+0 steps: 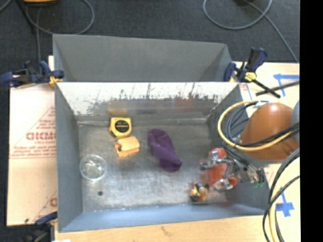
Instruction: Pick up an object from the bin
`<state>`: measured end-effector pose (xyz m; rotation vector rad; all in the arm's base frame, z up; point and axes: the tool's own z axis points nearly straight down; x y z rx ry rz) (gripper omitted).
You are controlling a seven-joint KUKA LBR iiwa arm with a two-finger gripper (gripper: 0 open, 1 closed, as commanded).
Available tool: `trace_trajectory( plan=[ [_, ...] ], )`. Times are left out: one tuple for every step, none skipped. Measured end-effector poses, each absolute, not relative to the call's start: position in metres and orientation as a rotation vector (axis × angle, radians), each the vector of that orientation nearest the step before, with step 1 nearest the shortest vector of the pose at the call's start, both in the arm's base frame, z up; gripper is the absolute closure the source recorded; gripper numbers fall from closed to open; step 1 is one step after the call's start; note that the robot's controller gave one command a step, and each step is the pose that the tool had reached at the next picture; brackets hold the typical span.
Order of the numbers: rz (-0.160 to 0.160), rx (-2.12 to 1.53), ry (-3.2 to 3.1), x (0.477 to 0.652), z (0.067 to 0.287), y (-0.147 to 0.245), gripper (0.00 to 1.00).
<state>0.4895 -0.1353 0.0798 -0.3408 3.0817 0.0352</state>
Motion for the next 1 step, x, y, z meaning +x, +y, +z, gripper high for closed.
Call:
trace_trajectory(
  plan=[
    [0.040,-0.344,3.102,0.4950,0.0790,-0.1344,1.00]
  ],
)
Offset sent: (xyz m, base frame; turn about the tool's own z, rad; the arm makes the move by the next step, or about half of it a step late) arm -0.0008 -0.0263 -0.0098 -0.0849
